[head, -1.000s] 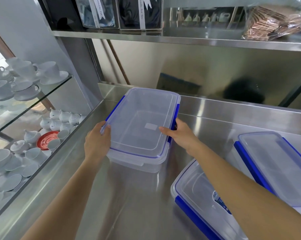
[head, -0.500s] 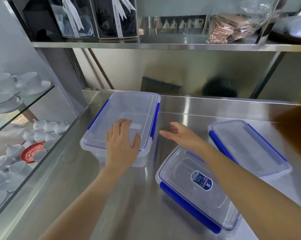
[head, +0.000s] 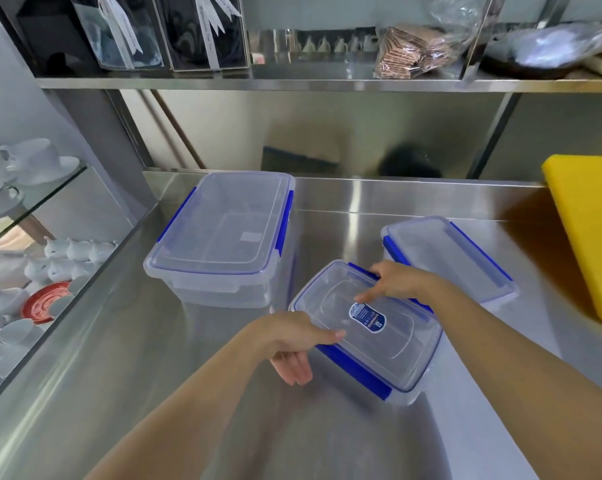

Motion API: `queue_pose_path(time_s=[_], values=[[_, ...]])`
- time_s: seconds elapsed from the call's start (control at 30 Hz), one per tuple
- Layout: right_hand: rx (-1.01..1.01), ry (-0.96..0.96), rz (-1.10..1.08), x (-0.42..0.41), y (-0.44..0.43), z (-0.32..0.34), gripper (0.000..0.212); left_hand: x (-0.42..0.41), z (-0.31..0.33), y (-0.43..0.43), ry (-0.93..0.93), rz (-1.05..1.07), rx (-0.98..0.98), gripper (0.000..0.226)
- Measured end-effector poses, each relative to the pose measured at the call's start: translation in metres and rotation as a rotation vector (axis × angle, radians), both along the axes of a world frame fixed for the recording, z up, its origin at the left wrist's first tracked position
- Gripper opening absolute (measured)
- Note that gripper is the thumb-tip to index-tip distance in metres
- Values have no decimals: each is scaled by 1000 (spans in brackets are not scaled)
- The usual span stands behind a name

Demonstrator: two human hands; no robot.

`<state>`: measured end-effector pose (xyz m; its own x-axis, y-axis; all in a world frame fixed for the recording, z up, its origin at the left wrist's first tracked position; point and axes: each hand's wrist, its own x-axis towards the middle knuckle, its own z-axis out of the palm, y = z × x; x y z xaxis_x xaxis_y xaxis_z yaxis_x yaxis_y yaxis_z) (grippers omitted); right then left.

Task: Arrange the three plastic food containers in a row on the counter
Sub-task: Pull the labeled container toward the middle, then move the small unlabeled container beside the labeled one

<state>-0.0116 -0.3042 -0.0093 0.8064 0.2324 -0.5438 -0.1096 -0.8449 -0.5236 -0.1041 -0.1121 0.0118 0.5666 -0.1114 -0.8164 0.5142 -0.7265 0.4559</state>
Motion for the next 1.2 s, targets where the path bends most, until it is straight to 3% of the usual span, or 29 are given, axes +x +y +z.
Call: queue_pose_path(time_s=[0.13, 0.3, 0.4, 0.53, 0.67, 0.83, 0.93, 1.03, 1.13, 1.2], values=[[72, -124, -114, 1, -2, -9, 54, 4, -26, -4, -178, 261, -196, 59], [26, -292, -275, 11, 8, -18, 67, 29, -54, -14, -452, 490, -207, 93], [0, -355, -363, 24, 16, -23, 77, 35, -46, -22, -495, 424, -239, 104], [148, -315, -382, 37, 19, -31, 87, 40, -45, -26, -489, 106, -140, 151], [420, -218, -289, 36, 4, -32, 83, 47, -59, -22, -581, 3, 5, 142], [419, -133, -208, 39, -15, -38, 123, 64, -62, -13, -635, -30, -29, 125], [404, -151, -201, 43, -18, -43, 126, 69, -57, -12, -670, -23, -1, 109], [379, -195, -202, 37, -14, -32, 111, 68, -53, -13, -663, -16, 23, 105], [395, -397, -293, 32, -17, -10, 48, 65, -41, -25, -771, 92, -3, 95], [320, -544, -441, 31, -29, 0, 35, 60, -27, -44, -951, 166, -46, 67]])
